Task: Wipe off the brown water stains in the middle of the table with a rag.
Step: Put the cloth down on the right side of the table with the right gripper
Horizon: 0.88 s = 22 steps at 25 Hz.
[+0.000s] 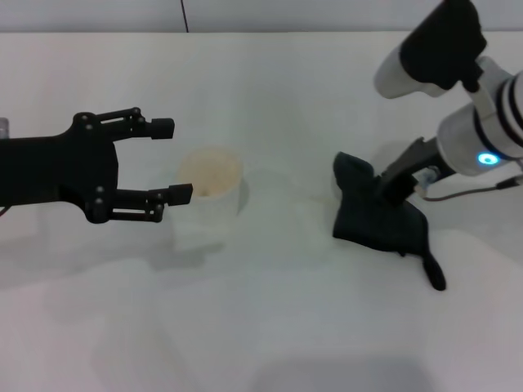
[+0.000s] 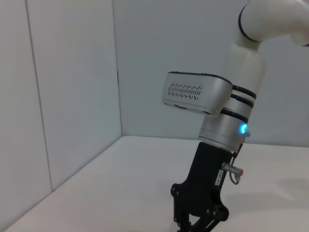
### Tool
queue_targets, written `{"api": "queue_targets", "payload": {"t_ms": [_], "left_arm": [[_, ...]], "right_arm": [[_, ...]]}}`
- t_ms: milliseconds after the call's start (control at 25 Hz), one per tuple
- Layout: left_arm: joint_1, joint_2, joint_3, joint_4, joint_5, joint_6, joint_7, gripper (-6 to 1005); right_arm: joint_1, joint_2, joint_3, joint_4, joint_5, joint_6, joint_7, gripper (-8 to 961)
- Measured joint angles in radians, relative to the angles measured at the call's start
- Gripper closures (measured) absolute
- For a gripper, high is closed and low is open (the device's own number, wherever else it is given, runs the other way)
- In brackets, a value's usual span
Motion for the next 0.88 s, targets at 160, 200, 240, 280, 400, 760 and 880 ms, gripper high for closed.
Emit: {"api": "queue_targets", "payload": {"t_ms": [160, 200, 240, 280, 400, 760, 880], "left_arm": [[0.0, 0.0, -0.001, 0.0, -0.006, -0.001, 0.0, 124], [0.001, 0.0, -0.002, 0.0, -0.007, -0.001, -0.001, 124], [0.001, -0.001, -0.002, 0.0, -0.007, -0.001, -0.002, 124], [0.002, -0.002, -0.002, 0.0, -0.007, -0.002, -0.003, 124], [0.002, -0.003, -0.003, 0.005, -0.008, -0.001, -0.009, 124], [0.0, -0.005, -0.003, 0.001, -0.01, -0.002, -0.015, 124], [0.0, -0.005, -0.003, 0.0, -0.01, -0.002, -0.015, 125]], "right_arm": [[-0.036, -0.001, 0.047, -0.012, 0.002, -0.029, -0.019, 726], [-0.044, -0.001, 0.061, -0.014, 0.002, -0.034, -0.023, 725], [-0.051, -0.002, 0.078, -0.014, 0.002, -0.038, -0.03, 725], [-0.065, -0.002, 0.108, -0.015, 0.002, -0.046, -0.044, 724], [-0.075, -0.003, 0.128, -0.016, 0.002, -0.055, -0.055, 722], [-0.114, -0.006, 0.271, -0.005, 0.002, -0.112, -0.14, 717], [-0.118, -0.007, 0.304, 0.0, 0.002, -0.124, -0.158, 716]]}}
